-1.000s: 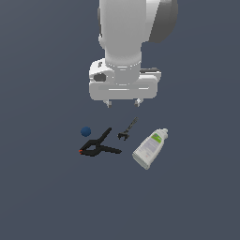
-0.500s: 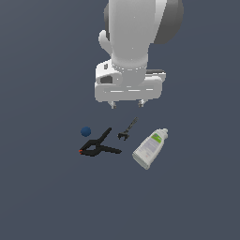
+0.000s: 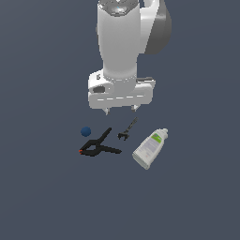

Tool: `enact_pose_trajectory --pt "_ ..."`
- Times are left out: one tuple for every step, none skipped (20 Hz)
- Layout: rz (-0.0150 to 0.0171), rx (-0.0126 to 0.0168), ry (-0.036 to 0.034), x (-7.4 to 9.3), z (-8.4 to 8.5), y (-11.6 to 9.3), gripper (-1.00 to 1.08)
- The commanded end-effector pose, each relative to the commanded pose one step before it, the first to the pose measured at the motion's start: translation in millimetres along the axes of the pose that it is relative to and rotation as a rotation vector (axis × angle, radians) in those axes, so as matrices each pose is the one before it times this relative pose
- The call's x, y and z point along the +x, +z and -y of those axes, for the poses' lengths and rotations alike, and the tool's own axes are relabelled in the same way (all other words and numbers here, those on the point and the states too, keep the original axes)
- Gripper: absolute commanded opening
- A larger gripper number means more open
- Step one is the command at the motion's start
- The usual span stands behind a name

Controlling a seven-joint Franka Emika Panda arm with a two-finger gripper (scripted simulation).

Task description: Pick up a designated object from a clutter of objects.

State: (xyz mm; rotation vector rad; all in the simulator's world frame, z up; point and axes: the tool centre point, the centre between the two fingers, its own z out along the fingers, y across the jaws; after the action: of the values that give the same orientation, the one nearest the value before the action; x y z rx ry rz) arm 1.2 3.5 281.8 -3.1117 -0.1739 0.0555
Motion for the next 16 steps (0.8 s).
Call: enact_pose_trajectory --pt "-0.00205 0.00218 -0.02156 -0.27 -10.29 10.67 1.0" --pt "-0.00116 0.00087 -0.01019 -0.35 -4.7 4.86 1.0" --pt "-0.00124 0.00083 -0.01084 -0.54 -5.0 5.16 1.0" --pt "-0.00133 0.00077 -0.01145 -0.76 -5.31 5.46 1.0" --pt "-0.00142 0.00069 -0.01208 -1.01 -5.6 5.76 1.0" --pt "-0.00149 0.00059 -0.01267 -1.29 -5.87 6.04 1.0" --pt "-0.00151 0.00046 -0.01284 -1.55 -5.93 6.11 1.0" --pt "-0.0015 0.00031 -0.01283 -1.79 -5.88 6.08 1.0" --pt "-0.00148 0.00016 -0.01278 -2.03 -5.83 6.05 1.0" --pt "-0.00145 0.00001 -0.01274 -2.27 -5.77 6.02 1.0" --pt "-0.00142 -0.00013 -0.01271 -2.5 -5.7 5.99 1.0" --pt "-0.00137 -0.00028 -0.01267 -2.74 -5.63 5.96 1.0" --pt "-0.00132 -0.00042 -0.01266 -2.96 -5.53 5.93 1.0" --pt "-0.00126 -0.00056 -0.01262 -3.19 -5.44 5.89 1.0" --pt "-0.0012 -0.0007 -0.01262 -3.41 -5.33 5.86 1.0" --pt "-0.00113 -0.00084 -0.01258 -3.63 -5.23 5.82 1.0"
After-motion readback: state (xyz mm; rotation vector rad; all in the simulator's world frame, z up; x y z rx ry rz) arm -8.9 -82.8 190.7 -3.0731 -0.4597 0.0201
